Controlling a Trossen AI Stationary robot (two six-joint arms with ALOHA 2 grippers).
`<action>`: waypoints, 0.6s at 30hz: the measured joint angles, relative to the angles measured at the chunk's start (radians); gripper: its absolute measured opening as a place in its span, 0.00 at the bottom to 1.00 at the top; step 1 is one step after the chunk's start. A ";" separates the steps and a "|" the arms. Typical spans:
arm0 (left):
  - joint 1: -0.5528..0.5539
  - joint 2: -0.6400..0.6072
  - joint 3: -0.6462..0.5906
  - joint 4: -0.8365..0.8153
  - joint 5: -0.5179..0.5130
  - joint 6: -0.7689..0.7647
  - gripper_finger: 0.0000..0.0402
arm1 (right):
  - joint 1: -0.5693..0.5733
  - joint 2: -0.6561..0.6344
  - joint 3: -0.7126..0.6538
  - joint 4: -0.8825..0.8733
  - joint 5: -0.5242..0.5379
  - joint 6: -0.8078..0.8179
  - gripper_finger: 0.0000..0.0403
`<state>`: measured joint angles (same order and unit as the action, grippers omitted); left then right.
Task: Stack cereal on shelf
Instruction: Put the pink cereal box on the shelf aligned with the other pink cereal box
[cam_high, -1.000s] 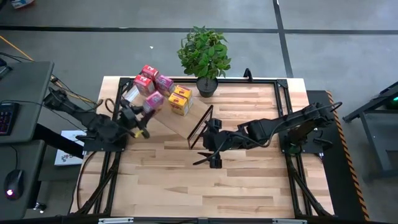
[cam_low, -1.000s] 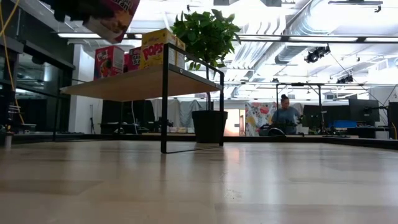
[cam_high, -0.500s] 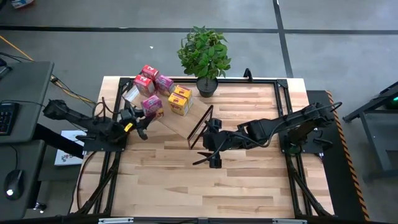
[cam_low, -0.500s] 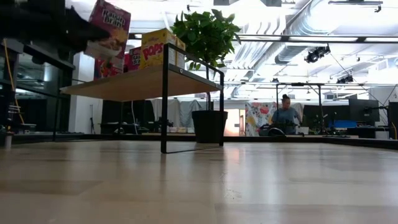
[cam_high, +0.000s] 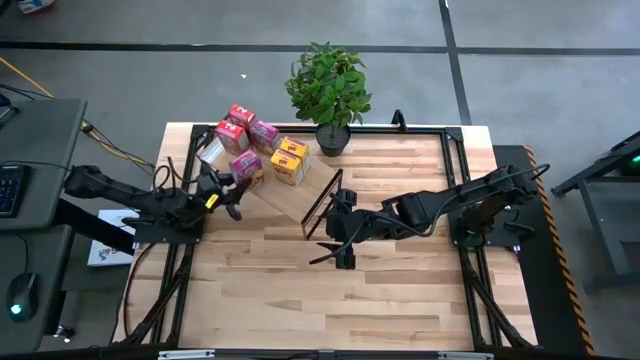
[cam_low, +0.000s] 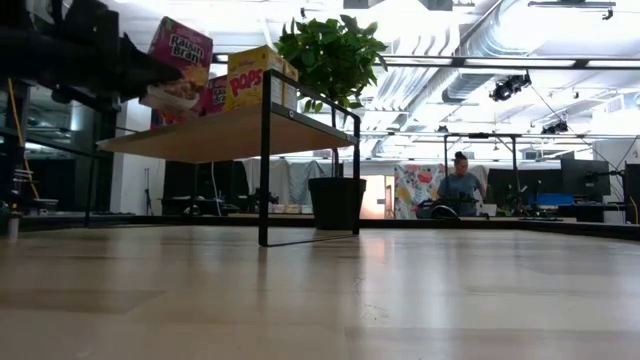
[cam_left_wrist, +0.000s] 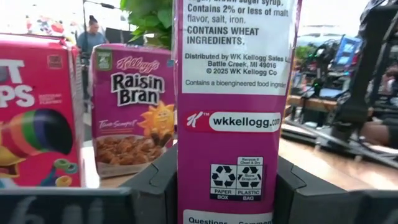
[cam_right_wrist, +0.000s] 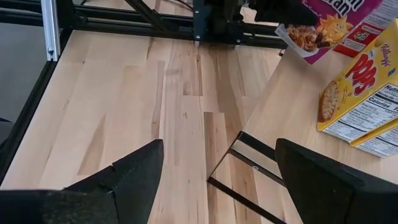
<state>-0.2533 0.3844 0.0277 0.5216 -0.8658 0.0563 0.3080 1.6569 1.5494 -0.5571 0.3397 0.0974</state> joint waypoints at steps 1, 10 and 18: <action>0.010 0.008 0.000 0.000 0.000 0.000 0.33 | 0.000 0.000 0.000 0.000 0.000 0.000 0.75; 0.095 0.082 0.000 0.026 0.068 -0.029 0.33 | 0.000 0.000 0.000 0.000 0.000 0.000 0.75; 0.160 0.145 0.000 0.057 0.130 -0.049 0.33 | 0.000 0.000 0.000 0.000 -0.001 0.001 0.75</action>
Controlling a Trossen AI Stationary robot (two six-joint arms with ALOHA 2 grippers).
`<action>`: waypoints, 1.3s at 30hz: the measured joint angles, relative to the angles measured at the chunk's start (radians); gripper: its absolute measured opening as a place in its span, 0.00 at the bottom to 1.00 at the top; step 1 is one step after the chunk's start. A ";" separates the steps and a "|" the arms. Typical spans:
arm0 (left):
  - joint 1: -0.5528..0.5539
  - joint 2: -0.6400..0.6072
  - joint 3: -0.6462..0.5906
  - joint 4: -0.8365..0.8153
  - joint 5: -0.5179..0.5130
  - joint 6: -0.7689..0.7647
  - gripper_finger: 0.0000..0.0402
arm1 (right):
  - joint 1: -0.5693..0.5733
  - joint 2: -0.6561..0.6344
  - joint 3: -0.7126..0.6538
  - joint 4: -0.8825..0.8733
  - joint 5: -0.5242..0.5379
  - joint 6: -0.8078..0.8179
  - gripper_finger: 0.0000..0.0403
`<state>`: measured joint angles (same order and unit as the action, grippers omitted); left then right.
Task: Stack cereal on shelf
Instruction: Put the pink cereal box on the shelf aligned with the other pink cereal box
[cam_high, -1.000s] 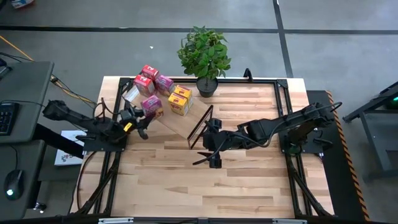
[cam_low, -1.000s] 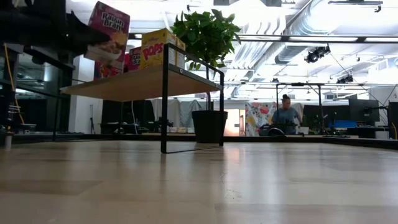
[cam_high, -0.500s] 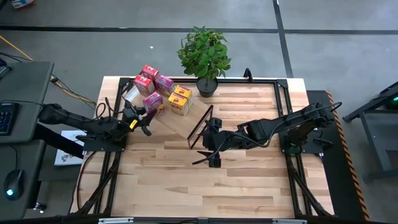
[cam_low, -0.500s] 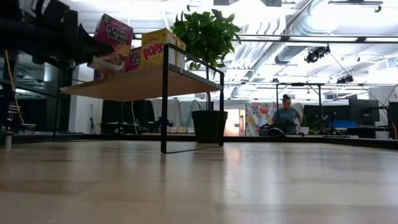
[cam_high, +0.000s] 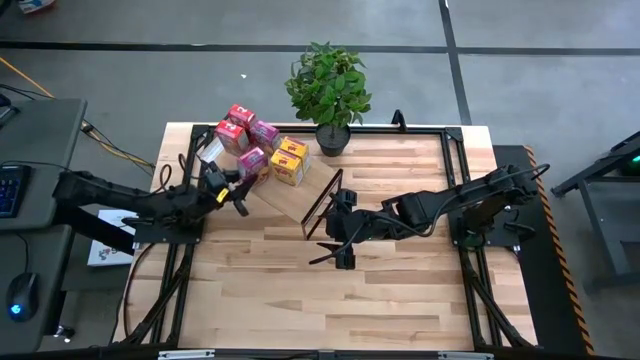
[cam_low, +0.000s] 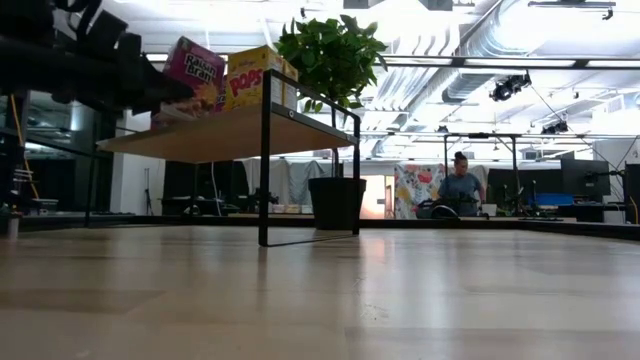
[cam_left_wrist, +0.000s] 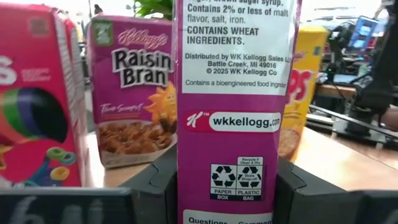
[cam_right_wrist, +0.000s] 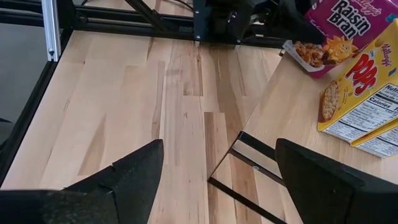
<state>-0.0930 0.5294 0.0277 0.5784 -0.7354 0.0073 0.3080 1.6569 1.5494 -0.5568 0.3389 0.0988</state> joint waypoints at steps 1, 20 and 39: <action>0.008 0.006 0.000 0.000 0.000 -0.012 0.33 | 0.000 0.000 0.000 0.000 0.000 0.003 0.75; 0.055 0.024 0.001 0.003 0.074 -0.077 0.33 | 0.000 0.000 0.000 0.000 -0.001 0.006 0.75; 0.054 0.065 0.001 0.026 0.077 -0.082 0.46 | 0.000 0.001 0.000 0.001 -0.001 0.006 0.75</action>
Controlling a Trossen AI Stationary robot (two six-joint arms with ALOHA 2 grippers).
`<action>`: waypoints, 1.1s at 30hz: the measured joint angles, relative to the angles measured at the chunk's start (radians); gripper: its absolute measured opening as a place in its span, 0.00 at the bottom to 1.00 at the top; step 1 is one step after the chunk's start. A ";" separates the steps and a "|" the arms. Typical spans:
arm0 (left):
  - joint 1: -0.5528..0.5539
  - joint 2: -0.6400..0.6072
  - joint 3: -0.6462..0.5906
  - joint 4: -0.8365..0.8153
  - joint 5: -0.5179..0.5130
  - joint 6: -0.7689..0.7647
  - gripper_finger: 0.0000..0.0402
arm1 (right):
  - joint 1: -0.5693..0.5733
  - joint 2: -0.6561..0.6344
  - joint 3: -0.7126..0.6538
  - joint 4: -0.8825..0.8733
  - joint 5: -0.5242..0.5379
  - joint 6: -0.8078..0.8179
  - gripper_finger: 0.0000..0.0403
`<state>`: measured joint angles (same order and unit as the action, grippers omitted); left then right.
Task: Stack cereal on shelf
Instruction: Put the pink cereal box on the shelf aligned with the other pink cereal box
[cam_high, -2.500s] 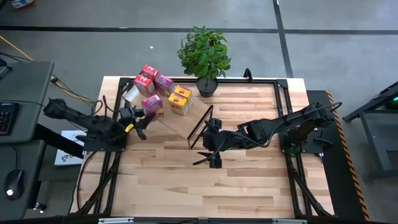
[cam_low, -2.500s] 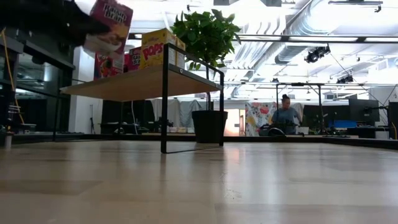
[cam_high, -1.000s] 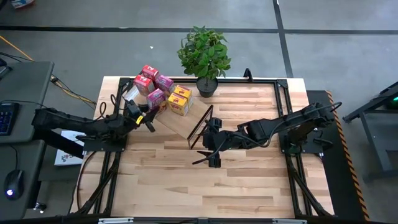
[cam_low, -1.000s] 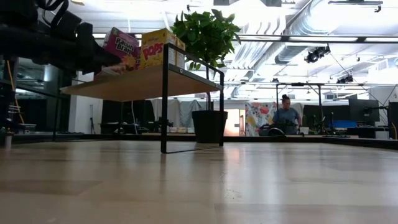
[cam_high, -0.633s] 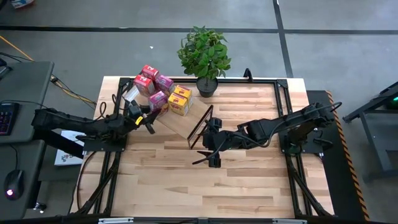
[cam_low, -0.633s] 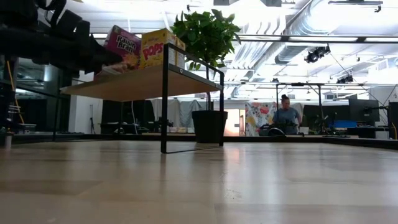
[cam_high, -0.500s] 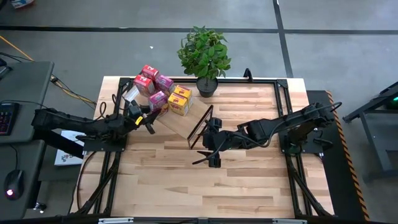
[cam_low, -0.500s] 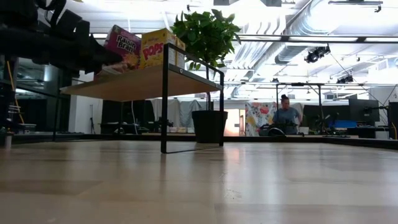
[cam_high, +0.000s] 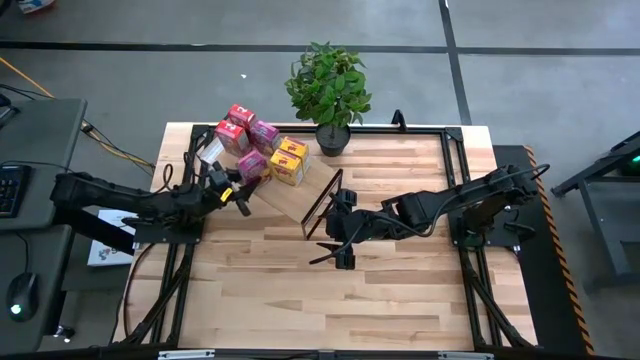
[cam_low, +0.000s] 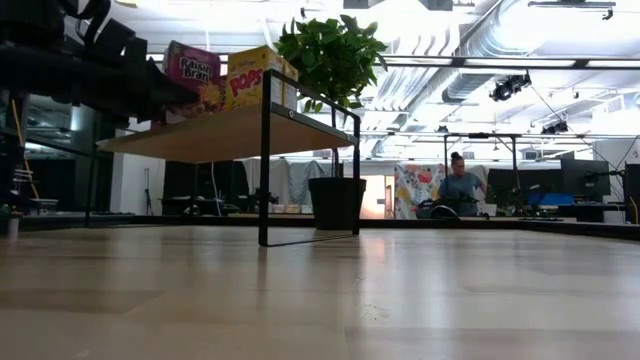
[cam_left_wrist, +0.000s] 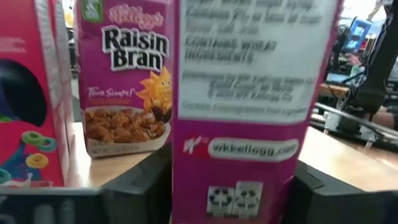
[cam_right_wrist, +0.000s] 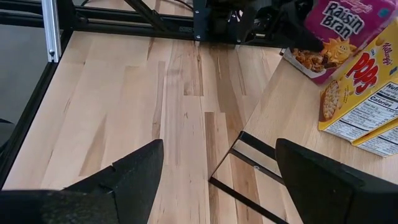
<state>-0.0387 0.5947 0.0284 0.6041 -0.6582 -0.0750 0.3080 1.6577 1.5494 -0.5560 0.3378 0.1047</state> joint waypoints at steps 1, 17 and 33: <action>0.000 0.006 0.000 0.000 0.000 0.000 0.48 | 0.000 0.000 0.000 0.000 0.000 0.000 0.75; 0.000 0.040 0.000 0.061 -0.003 0.037 0.71 | 0.000 0.000 0.000 0.000 0.000 0.000 0.75; -0.002 0.002 0.082 -0.189 0.019 0.039 0.76 | 0.000 0.000 0.000 0.000 0.000 0.003 0.75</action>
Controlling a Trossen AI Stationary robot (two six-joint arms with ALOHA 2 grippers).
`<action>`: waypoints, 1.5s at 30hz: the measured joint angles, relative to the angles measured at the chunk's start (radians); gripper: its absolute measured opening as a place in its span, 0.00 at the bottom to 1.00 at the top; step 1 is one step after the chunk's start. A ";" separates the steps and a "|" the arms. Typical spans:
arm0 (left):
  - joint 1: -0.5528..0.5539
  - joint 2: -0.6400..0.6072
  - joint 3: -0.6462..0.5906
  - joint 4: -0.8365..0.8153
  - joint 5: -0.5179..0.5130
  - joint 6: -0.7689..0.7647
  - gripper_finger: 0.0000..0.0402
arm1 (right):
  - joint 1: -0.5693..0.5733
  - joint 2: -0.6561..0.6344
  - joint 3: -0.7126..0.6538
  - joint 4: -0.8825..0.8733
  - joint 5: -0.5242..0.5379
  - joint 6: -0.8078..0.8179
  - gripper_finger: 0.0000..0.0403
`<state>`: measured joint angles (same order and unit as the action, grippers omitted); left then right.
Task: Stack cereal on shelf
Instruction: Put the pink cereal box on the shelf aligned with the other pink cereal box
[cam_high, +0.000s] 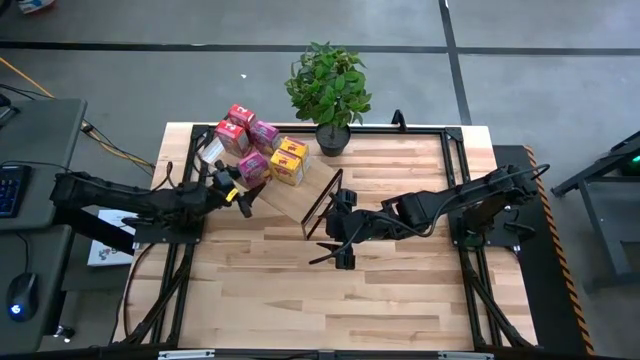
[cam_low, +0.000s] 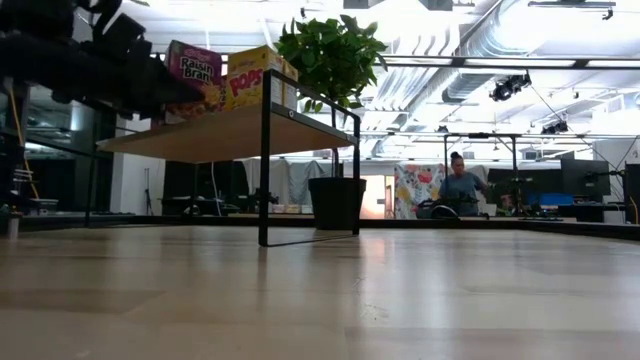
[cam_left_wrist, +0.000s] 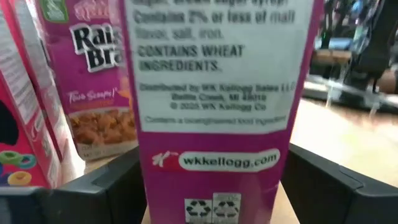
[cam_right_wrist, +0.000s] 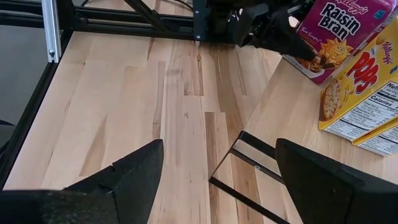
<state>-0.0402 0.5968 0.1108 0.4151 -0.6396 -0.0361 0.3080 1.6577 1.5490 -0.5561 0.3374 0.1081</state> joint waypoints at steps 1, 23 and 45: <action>0.000 -0.011 0.017 -0.055 0.000 -0.011 0.76 | 0.000 0.000 0.000 0.000 0.000 0.000 0.75; -0.184 -0.362 0.081 -0.454 -0.084 -0.089 0.76 | 0.000 0.000 0.000 0.000 0.000 0.000 0.75; -0.475 -0.443 0.130 -0.560 -0.214 -0.084 0.76 | 0.000 0.000 0.000 -0.001 0.000 -0.003 0.75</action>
<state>-0.5157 0.1538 0.2411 -0.1449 -0.8535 -0.1196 0.3080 1.6577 1.5490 -0.5566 0.3374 0.1055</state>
